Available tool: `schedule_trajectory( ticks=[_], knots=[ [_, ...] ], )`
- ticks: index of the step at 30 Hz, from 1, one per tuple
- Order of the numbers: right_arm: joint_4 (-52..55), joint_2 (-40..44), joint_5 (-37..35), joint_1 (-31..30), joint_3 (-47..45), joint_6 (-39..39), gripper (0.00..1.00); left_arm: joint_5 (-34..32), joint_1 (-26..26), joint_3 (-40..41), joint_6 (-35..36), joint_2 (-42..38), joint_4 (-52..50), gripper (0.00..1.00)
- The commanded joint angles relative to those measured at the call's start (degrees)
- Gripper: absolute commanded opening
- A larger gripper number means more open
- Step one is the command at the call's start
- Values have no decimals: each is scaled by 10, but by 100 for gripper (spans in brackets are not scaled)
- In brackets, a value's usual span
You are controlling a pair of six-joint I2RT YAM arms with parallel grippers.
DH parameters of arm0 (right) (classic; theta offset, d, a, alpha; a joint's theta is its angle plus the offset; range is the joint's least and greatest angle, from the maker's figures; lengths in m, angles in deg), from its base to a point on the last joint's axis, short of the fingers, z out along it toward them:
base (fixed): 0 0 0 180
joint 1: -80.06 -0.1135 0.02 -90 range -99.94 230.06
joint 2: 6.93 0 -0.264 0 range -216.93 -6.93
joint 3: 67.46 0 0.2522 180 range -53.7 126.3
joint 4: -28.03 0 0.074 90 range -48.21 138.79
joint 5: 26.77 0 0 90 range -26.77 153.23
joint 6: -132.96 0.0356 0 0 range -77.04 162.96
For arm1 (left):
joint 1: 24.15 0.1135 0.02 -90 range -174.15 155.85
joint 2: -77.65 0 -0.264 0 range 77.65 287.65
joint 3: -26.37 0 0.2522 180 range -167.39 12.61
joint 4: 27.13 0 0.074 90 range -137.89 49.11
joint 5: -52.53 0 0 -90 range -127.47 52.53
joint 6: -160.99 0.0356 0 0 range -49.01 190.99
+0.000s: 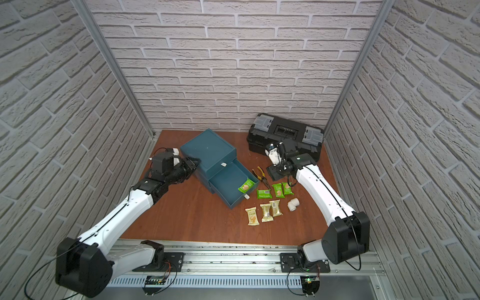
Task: Take the cookies out of the drawer
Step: Pick up the cookie from the drawer.
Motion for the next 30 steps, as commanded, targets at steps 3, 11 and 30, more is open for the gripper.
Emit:
schedule_trajectory(
  ticks=[3,11,30],
  knots=[
    [50,-14,37,-76,43,-170,63,-6,6,14,23,14,-67,48],
    [34,-73,27,-116,103,-142,62,-24,6,-6,47,-4,-93,56],
    [-92,171,35,-98,-168,391,55,-171,-186,-348,377,110,-350,73]
  ],
)
